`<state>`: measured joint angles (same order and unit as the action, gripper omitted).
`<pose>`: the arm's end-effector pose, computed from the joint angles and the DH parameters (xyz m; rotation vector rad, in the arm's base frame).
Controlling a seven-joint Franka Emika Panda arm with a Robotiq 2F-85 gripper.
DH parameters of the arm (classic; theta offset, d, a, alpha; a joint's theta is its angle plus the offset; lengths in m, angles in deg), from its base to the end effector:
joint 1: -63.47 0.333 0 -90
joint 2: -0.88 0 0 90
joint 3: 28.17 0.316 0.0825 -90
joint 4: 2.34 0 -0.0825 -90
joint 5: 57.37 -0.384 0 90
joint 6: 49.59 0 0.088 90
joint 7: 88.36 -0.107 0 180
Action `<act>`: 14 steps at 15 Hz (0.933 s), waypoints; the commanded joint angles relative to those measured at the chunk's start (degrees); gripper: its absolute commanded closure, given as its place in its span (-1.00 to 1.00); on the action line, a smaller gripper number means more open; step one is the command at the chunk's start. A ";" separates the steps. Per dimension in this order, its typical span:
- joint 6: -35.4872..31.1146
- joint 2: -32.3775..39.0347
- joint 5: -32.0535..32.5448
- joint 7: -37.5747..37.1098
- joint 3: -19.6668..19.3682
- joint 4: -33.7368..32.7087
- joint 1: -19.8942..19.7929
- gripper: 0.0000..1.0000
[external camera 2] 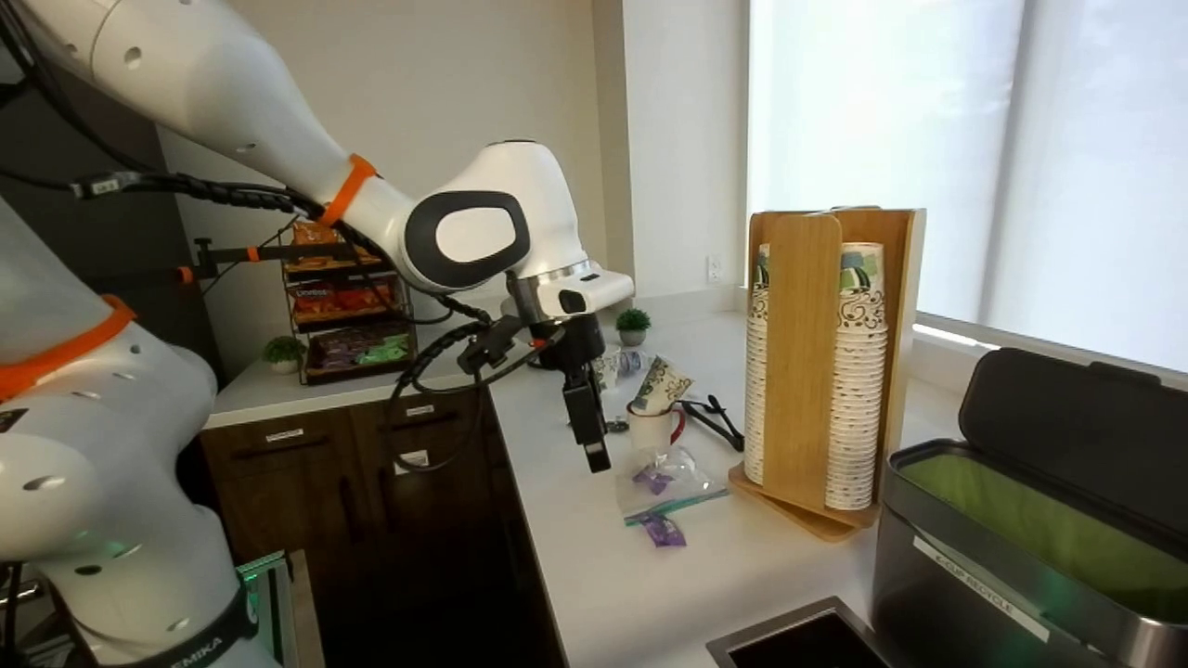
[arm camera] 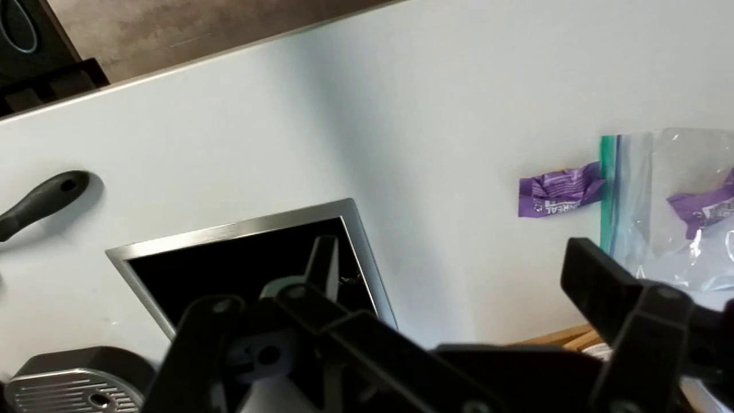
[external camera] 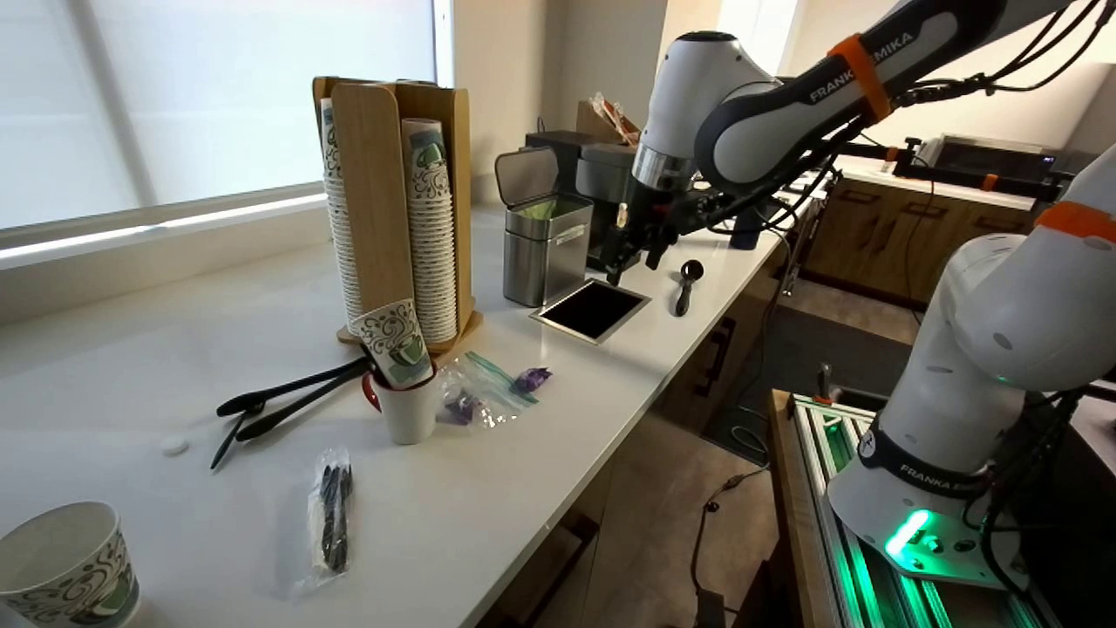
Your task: Bring the paper cup closer to the smaller plastic bag
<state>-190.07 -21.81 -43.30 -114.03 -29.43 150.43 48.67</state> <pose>0.3912 -0.1124 0.3829 2.8665 -0.8116 0.2908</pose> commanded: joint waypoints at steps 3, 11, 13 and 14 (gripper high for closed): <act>-2.67 8.19 -21.87 12.78 -3.88 -4.91 10.65 -1.00; -10.40 27.12 -42.24 34.88 -2.81 -22.83 15.99 -1.00; -10.34 24.31 -39.95 32.12 -1.91 -20.48 15.06 -1.00; -12.97 26.23 -40.45 32.00 -1.59 -22.01 14.70 -1.00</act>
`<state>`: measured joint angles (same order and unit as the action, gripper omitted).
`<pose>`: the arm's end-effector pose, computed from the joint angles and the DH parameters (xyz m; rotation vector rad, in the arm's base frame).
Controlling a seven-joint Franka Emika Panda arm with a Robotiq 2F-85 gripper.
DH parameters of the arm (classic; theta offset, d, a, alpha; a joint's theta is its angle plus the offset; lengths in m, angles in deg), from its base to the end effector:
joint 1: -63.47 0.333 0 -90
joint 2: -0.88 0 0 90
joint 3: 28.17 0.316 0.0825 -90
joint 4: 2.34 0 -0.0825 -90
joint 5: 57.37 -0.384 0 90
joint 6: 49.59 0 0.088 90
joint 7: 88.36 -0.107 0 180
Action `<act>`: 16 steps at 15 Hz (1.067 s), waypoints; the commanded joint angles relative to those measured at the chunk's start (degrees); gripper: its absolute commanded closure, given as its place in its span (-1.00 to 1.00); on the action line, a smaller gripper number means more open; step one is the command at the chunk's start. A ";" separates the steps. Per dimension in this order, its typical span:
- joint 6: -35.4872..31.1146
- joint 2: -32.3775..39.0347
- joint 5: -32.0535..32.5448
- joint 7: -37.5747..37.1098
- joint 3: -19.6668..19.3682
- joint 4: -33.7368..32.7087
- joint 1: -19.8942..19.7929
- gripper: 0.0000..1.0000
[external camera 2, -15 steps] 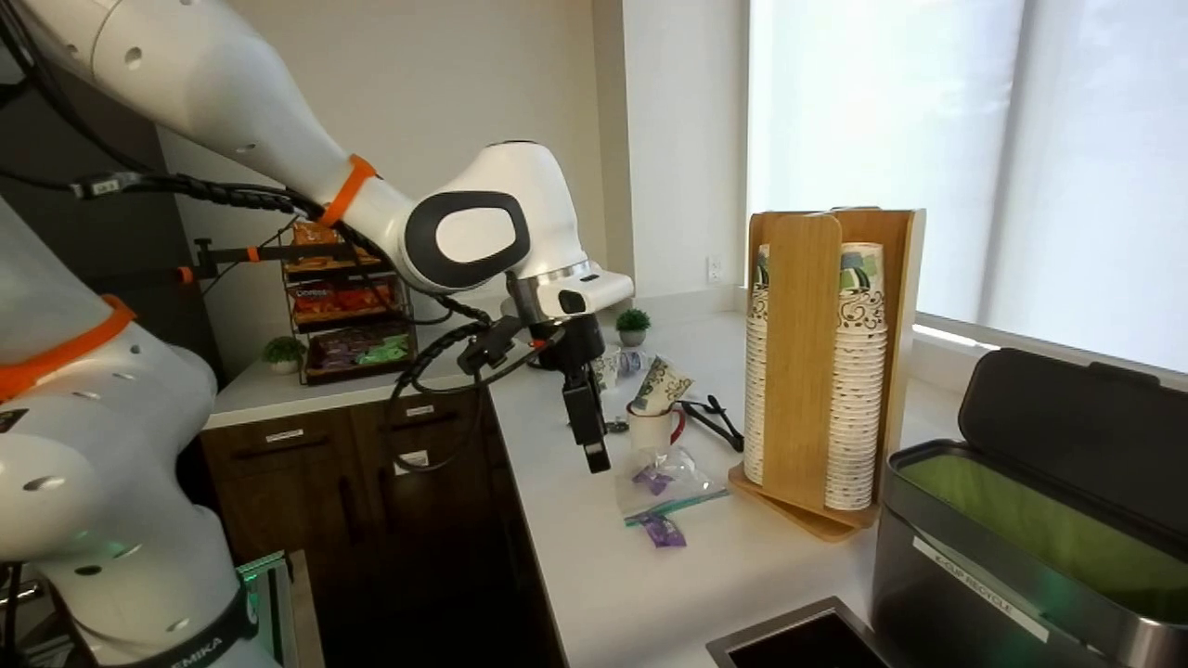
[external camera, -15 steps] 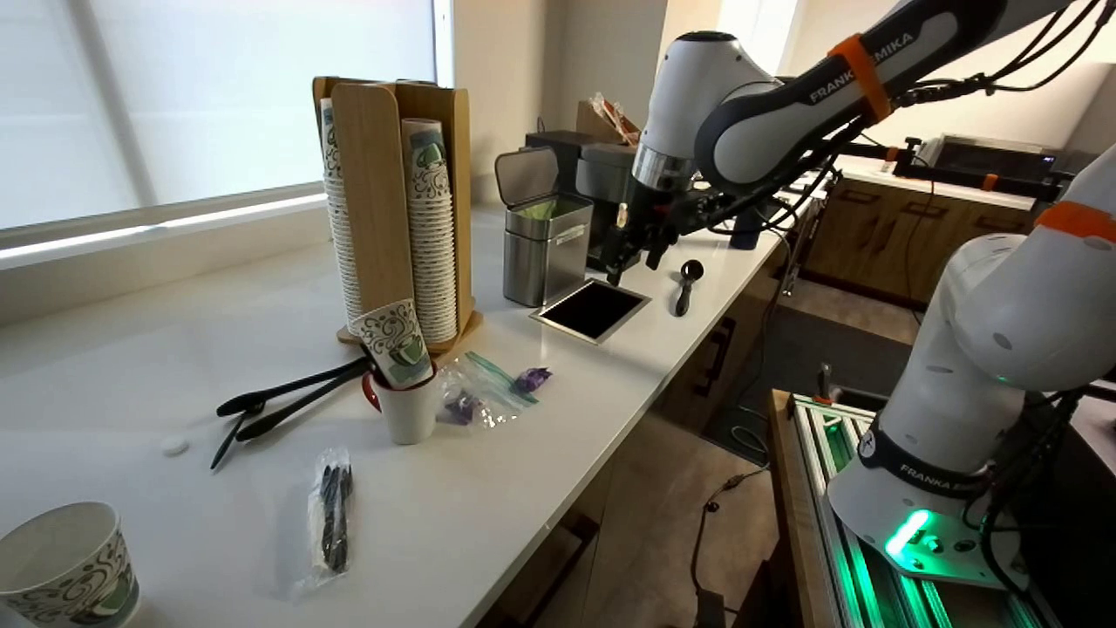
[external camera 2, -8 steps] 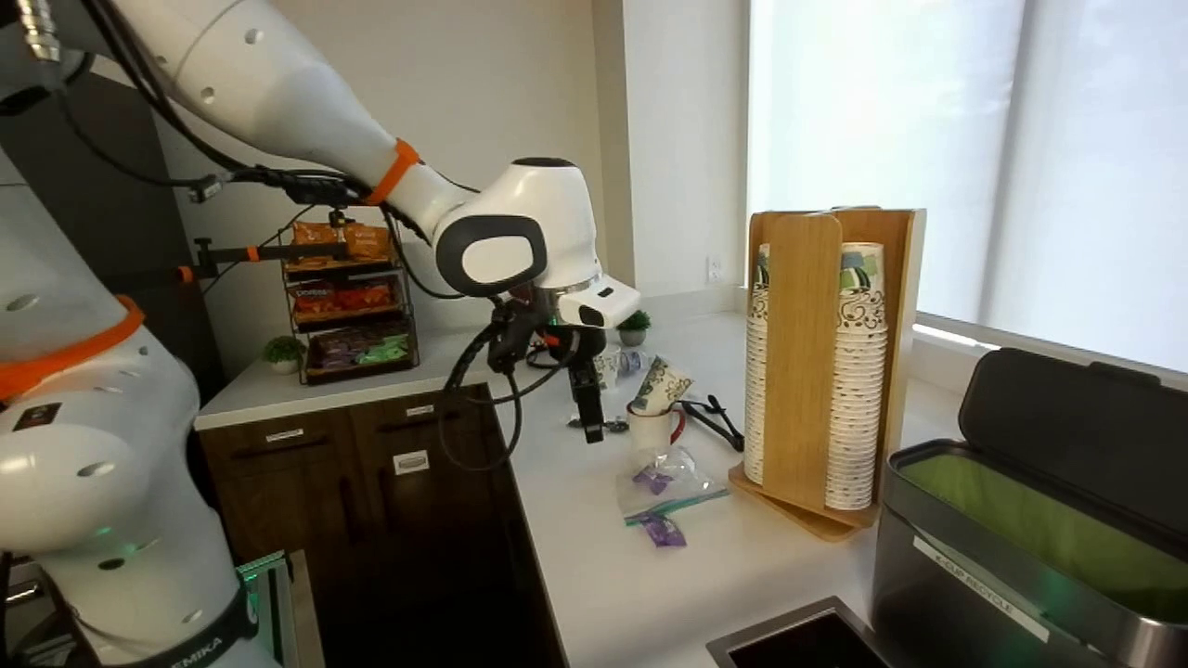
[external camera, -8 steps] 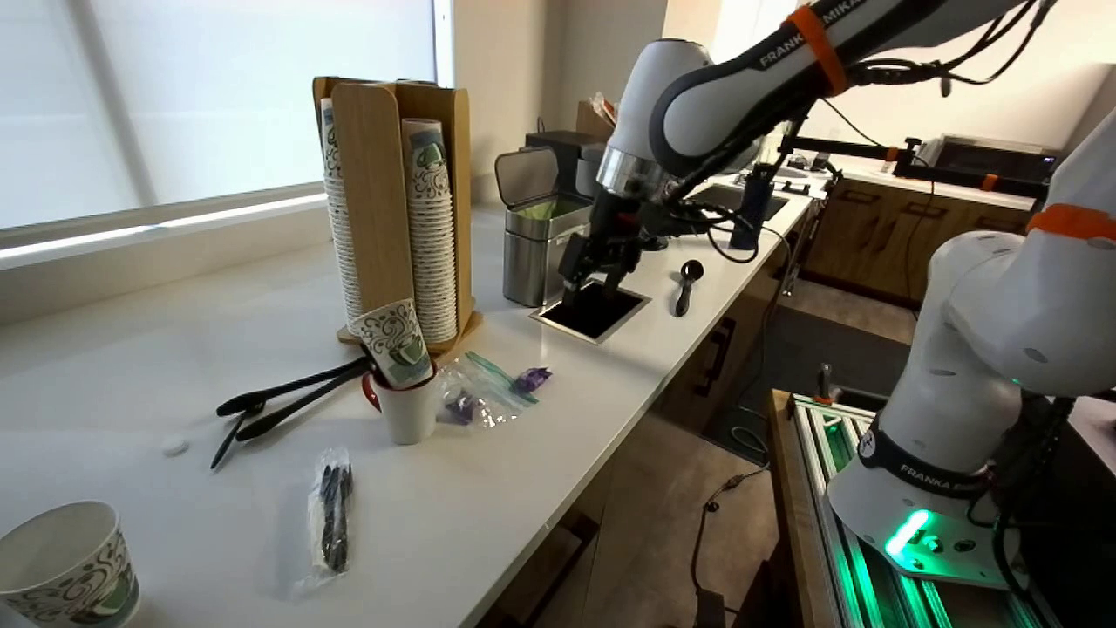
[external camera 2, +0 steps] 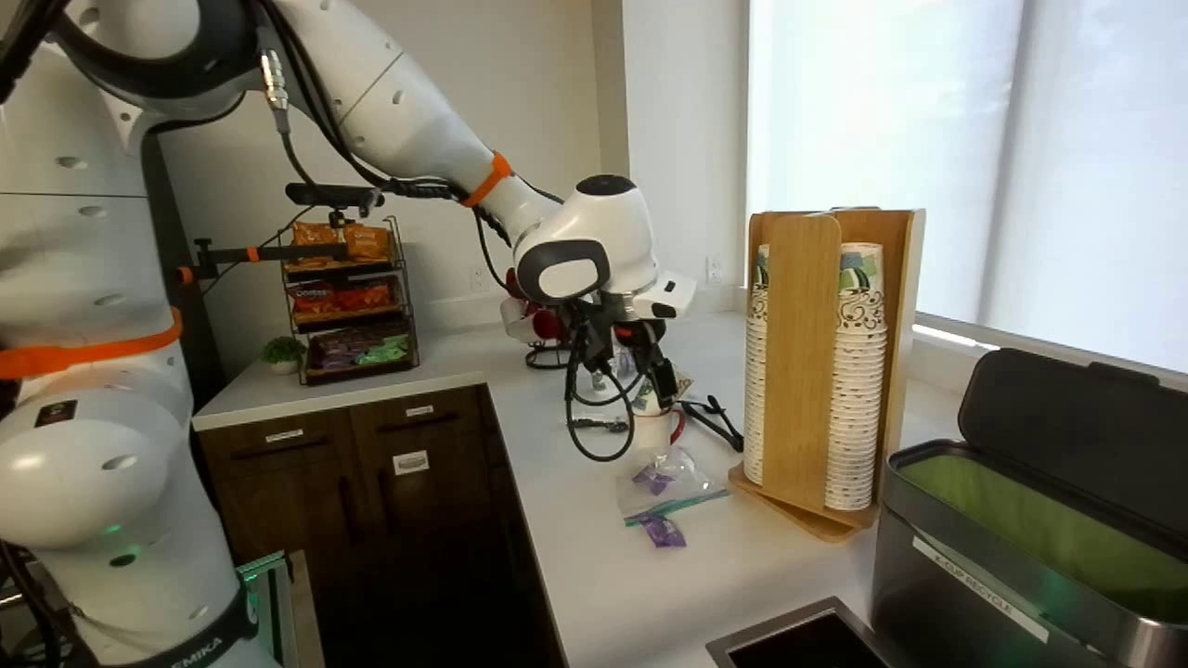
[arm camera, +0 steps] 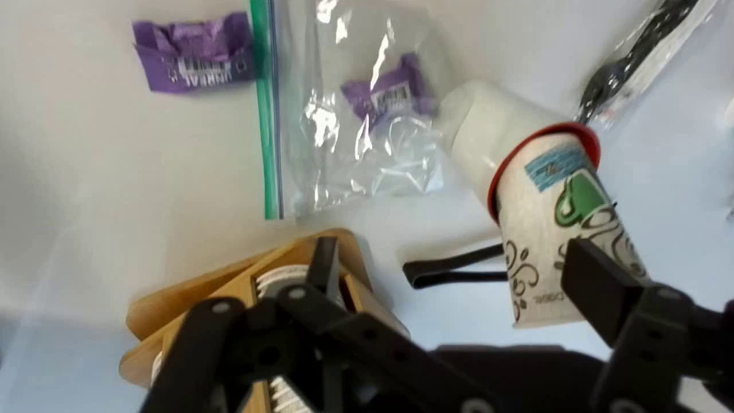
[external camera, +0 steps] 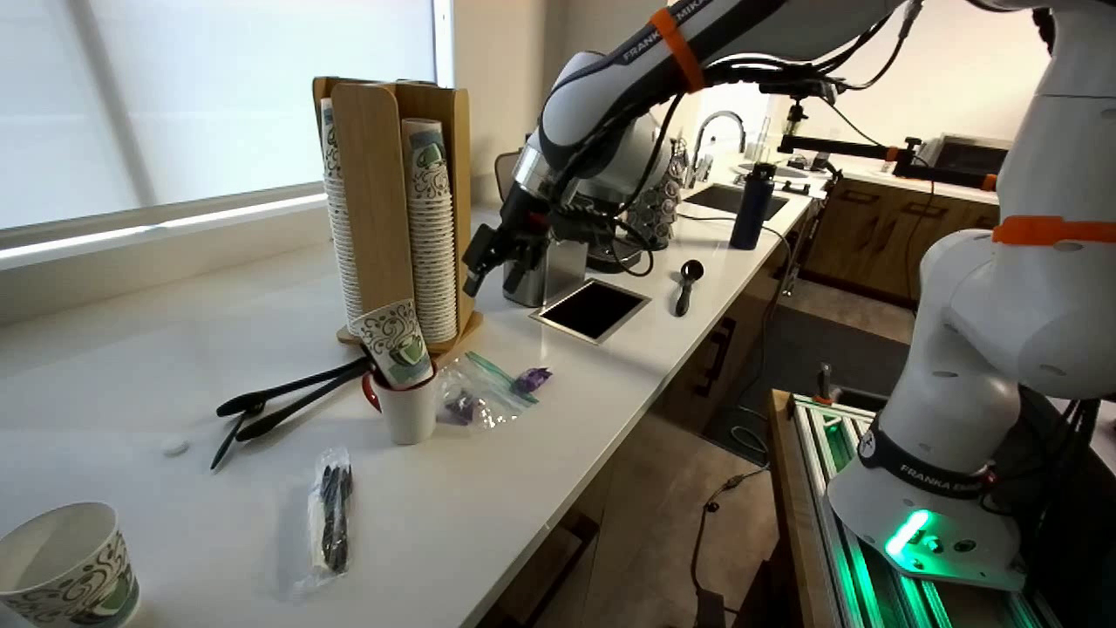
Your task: Bring the paper cup closer to the smaller plastic bag
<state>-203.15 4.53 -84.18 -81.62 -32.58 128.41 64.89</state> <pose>0.5490 -0.0425 0.3590 -2.8206 0.4545 -0.5062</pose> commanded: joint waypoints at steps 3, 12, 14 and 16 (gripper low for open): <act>-1.09 2.20 0.03 -0.51 1.86 -1.90 -2.05 -1.00; -10.92 9.76 -8.13 -2.59 4.44 -7.10 -0.89 -1.00; -12.08 11.62 -9.55 -2.74 5.27 -8.92 -1.20 -1.00; -12.65 13.15 -11.06 -2.81 5.99 -10.75 -1.41 -1.00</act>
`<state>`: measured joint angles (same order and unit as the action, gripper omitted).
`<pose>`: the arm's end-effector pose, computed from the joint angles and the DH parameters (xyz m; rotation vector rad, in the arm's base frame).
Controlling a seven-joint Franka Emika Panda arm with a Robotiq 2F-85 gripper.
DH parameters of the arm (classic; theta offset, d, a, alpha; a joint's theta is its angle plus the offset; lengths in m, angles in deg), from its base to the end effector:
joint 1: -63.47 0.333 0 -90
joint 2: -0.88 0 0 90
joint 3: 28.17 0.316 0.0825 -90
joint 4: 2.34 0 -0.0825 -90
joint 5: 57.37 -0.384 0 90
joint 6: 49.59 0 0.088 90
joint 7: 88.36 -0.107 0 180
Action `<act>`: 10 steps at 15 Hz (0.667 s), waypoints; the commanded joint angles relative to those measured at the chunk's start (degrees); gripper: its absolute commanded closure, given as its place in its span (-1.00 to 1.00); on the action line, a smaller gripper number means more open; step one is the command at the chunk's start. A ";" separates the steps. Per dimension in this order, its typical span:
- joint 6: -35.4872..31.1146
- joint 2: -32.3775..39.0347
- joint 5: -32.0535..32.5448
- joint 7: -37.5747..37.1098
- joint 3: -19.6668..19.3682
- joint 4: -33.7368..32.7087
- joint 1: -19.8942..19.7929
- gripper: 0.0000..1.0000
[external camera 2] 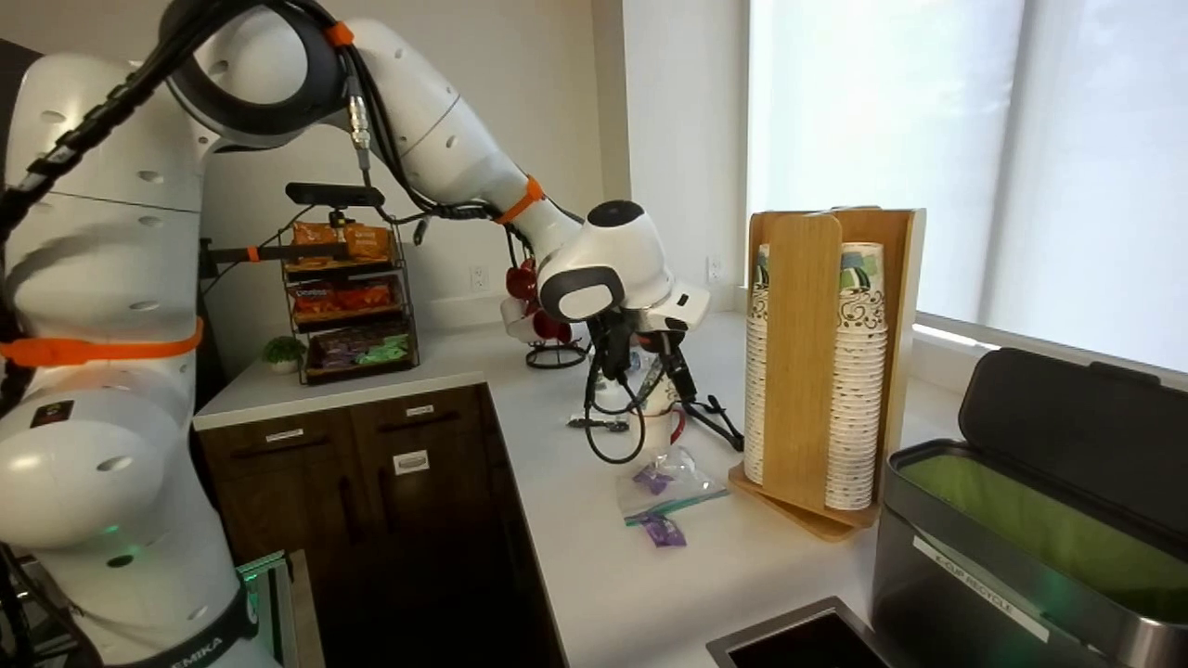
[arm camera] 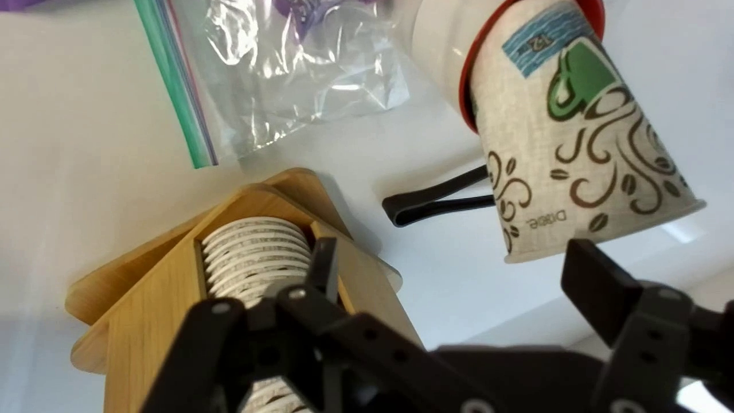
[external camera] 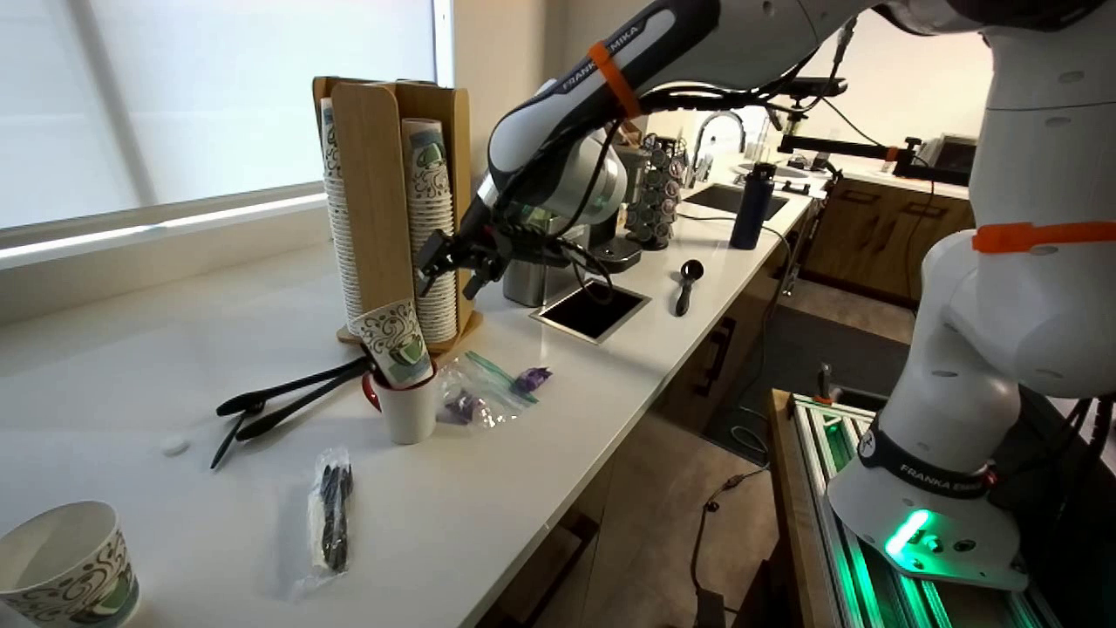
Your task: Bring the paper cup closer to the smaller plastic bag
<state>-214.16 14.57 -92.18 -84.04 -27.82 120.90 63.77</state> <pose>0.5980 -0.0255 0.3354 -2.7077 0.6382 -0.6715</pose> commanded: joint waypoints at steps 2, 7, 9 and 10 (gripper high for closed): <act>-1.85 4.35 -4.40 -0.03 1.99 -4.88 -0.50 -1.00; 0.45 6.50 -3.24 -3.51 1.21 -7.24 0.51 -1.00; 1.23 7.24 -1.66 -6.30 0.08 -7.17 1.28 -0.47; 1.61 7.51 -1.59 -6.98 -0.03 -7.23 1.32 -0.31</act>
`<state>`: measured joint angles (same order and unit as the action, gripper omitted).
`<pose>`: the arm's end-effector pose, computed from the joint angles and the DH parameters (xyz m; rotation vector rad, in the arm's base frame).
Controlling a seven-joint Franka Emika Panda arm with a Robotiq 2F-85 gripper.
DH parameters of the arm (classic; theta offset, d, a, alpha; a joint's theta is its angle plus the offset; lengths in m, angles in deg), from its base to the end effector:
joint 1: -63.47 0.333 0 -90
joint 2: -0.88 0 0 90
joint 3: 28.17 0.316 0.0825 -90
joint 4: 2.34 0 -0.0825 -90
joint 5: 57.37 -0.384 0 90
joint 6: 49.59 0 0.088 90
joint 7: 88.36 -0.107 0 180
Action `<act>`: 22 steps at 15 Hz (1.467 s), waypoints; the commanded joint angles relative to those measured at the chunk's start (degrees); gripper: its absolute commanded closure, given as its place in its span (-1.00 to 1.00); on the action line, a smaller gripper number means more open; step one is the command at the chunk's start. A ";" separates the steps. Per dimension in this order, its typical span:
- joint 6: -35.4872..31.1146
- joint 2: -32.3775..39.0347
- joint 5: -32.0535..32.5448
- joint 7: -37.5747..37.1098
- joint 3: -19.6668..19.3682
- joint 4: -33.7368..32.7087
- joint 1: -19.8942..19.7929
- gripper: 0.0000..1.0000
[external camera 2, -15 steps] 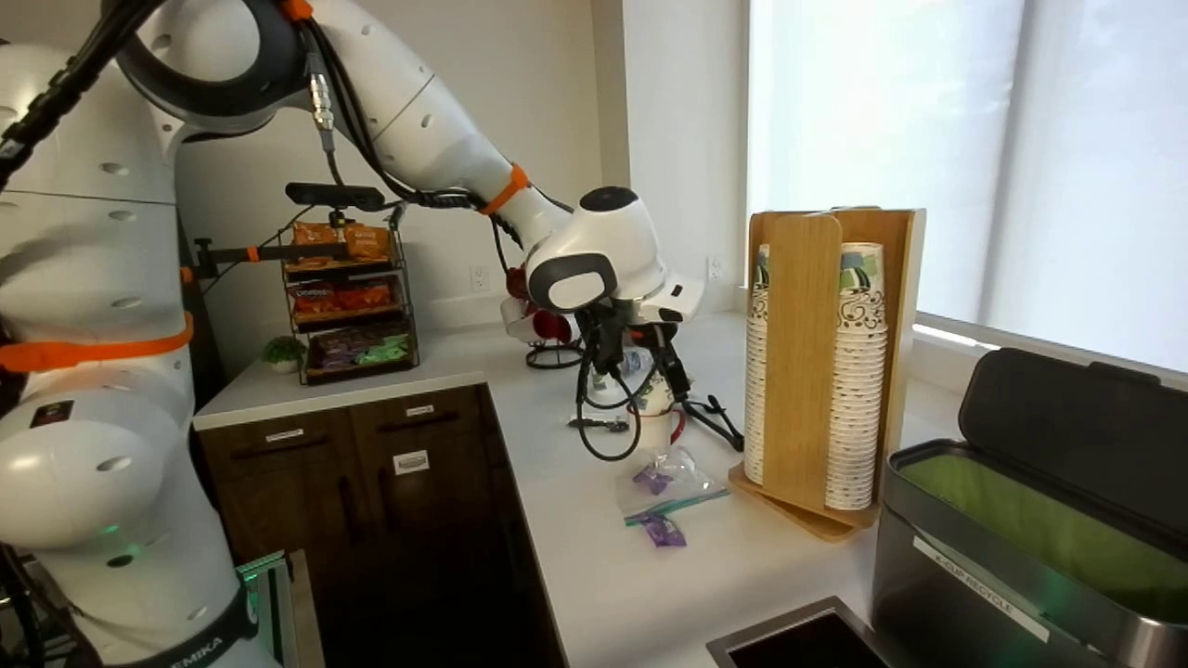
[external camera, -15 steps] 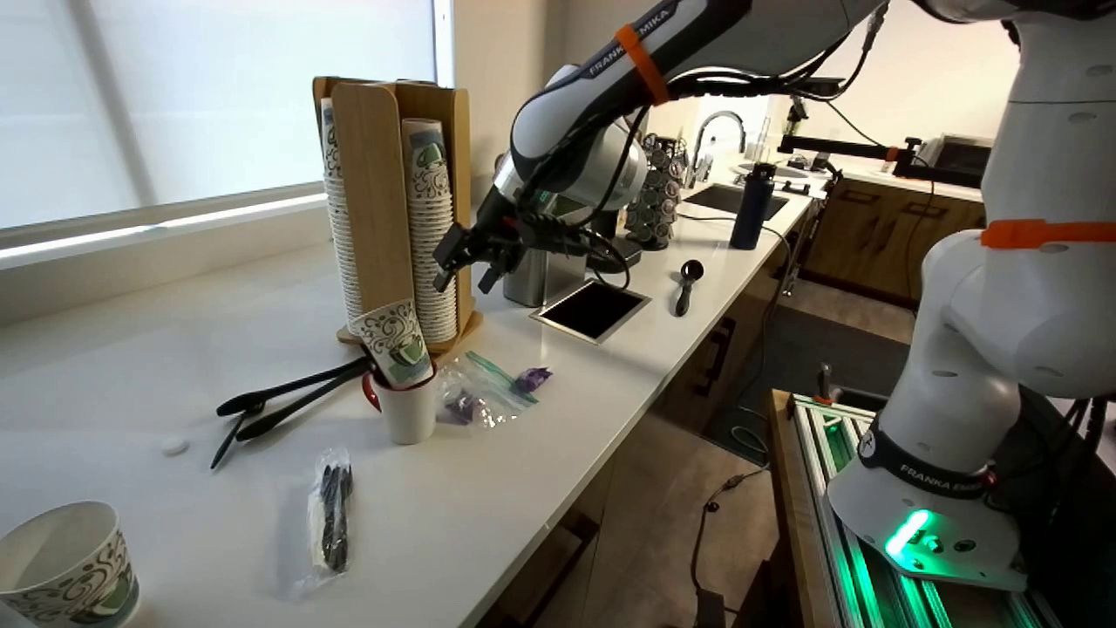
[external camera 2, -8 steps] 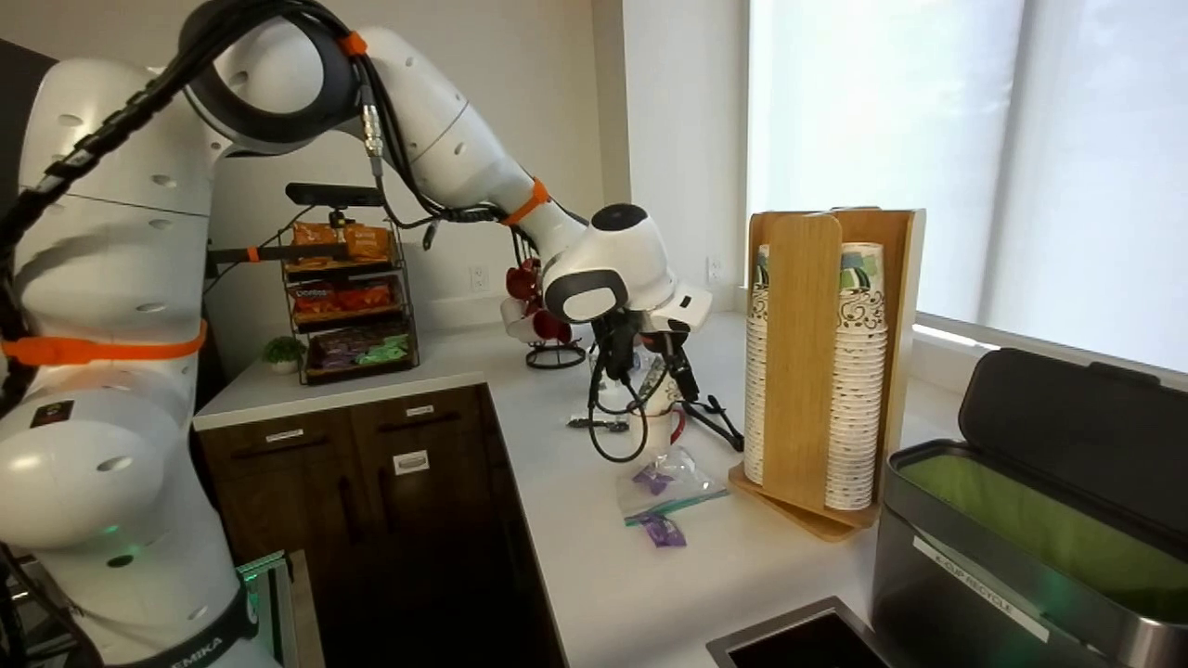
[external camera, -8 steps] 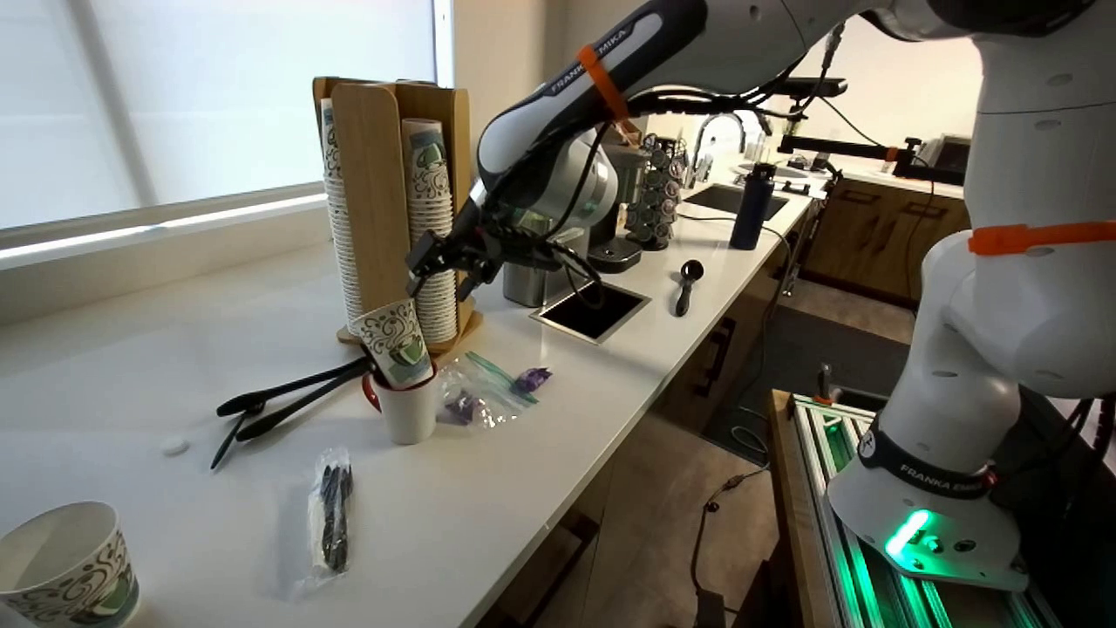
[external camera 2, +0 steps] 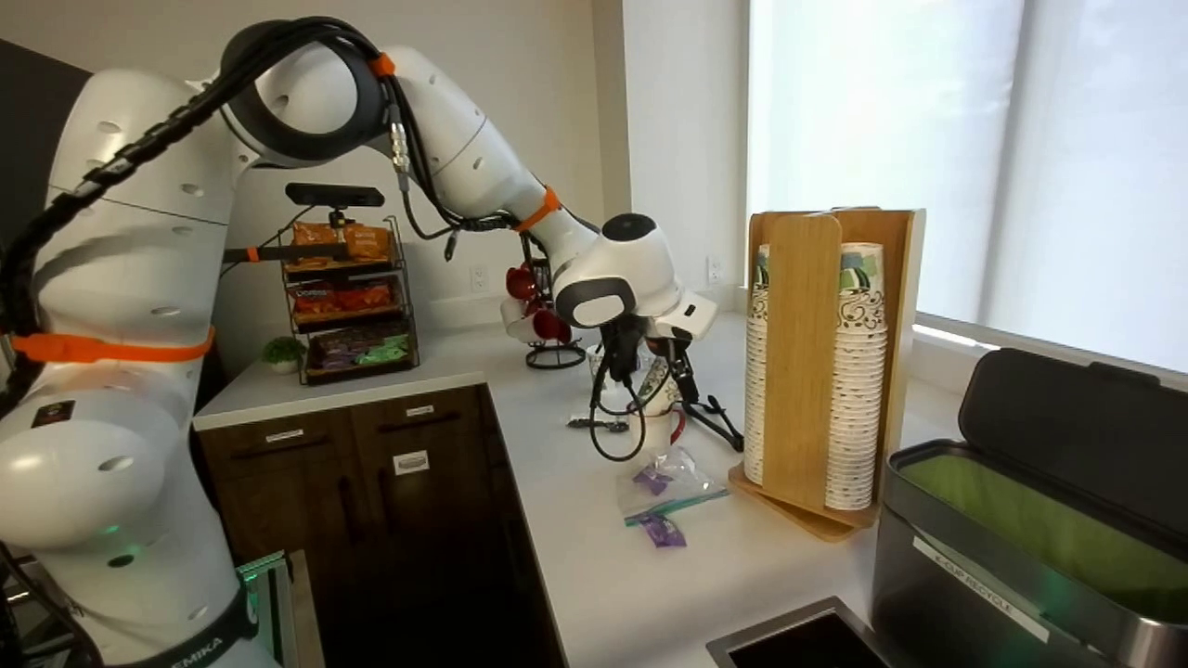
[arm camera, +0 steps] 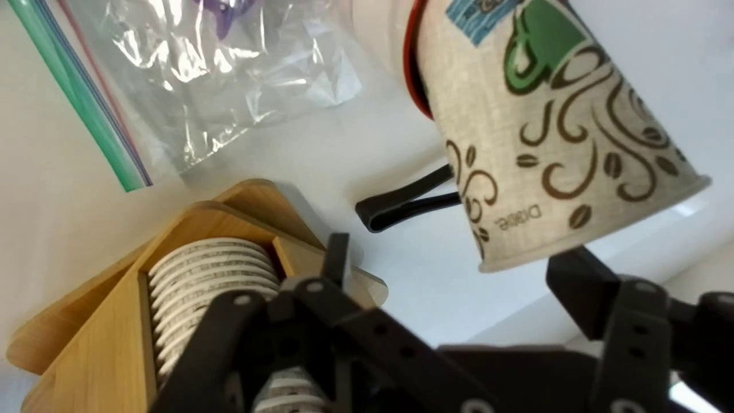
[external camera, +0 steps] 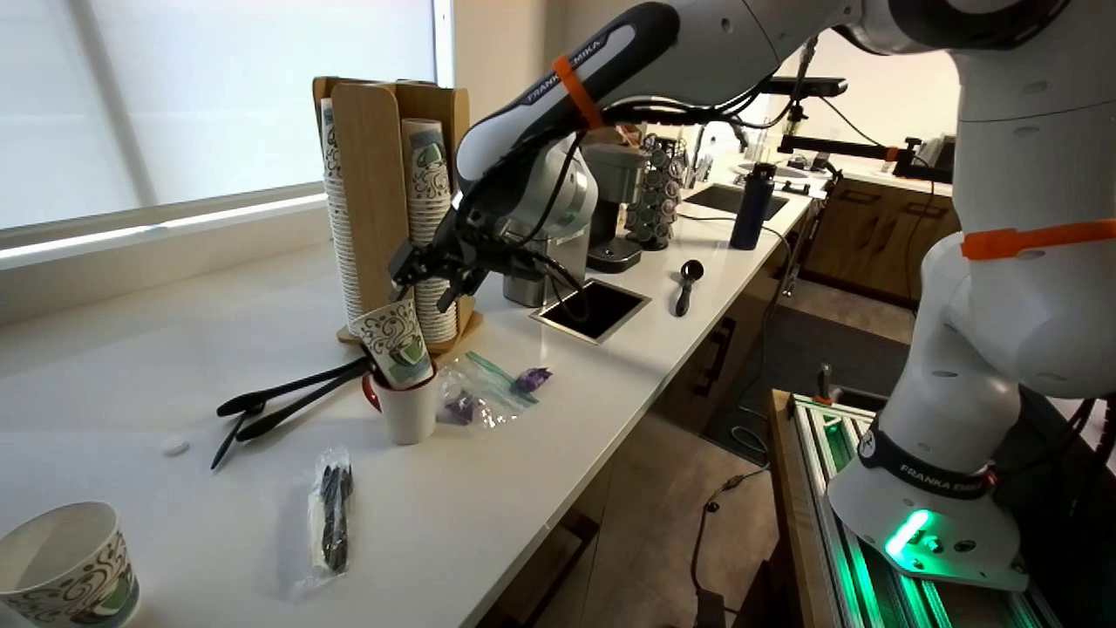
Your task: Bring the paper cup closer to the smaller plastic bag
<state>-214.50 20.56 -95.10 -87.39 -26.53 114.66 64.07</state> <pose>0.6279 -0.0113 0.3189 -2.6341 0.7362 -0.6492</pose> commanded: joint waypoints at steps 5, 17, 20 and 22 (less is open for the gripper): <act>1.54 0.99 -0.77 -3.22 0.56 -1.86 0.27 0.47; 2.76 -1.54 -3.48 -1.92 4.66 -4.96 -1.28 0.99; 2.18 -4.43 -14.01 7.75 12.22 -5.87 -5.30 0.99; 1.57 -5.19 -21.82 14.31 16.32 -6.77 -6.87 0.99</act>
<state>-214.34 17.74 -106.92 -81.78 -15.80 108.11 60.28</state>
